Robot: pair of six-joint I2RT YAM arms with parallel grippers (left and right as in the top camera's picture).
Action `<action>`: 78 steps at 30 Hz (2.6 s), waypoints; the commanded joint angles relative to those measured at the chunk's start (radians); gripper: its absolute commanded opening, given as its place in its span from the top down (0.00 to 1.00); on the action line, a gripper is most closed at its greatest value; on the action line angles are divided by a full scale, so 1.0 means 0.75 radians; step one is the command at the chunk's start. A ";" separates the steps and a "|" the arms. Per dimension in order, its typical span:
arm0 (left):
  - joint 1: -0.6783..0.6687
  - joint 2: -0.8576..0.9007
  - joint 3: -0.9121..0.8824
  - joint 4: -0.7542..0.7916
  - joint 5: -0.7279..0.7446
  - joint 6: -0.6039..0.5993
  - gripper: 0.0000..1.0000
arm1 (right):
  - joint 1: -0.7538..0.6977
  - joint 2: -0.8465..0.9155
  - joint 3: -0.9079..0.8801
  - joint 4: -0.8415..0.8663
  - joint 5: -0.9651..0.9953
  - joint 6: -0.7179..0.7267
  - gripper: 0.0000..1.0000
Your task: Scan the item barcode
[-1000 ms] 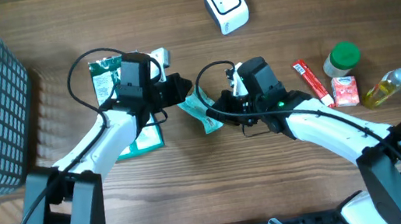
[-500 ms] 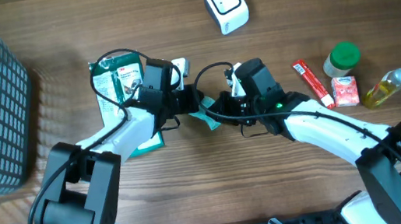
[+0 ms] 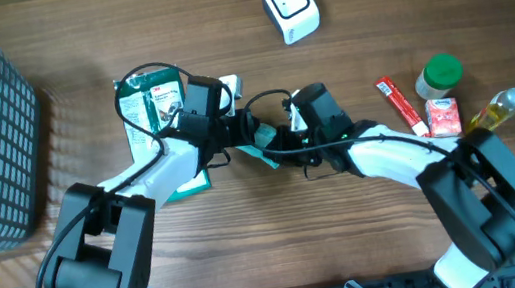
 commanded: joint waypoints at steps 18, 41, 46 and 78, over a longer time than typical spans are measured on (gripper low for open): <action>0.093 -0.241 -0.005 -0.109 -0.052 0.026 0.91 | 0.011 0.159 0.000 -0.082 -0.008 -0.063 0.96; 0.115 0.128 -0.005 -0.034 0.077 -0.058 0.91 | -0.023 0.129 0.005 0.005 -0.215 -0.060 0.95; 0.115 0.128 -0.005 -0.034 0.077 -0.058 0.91 | -0.145 -0.032 0.005 0.150 -0.396 -0.043 0.96; 0.115 0.128 -0.005 -0.019 0.077 -0.058 0.91 | -0.038 -0.043 -0.017 -0.405 0.208 0.007 0.96</action>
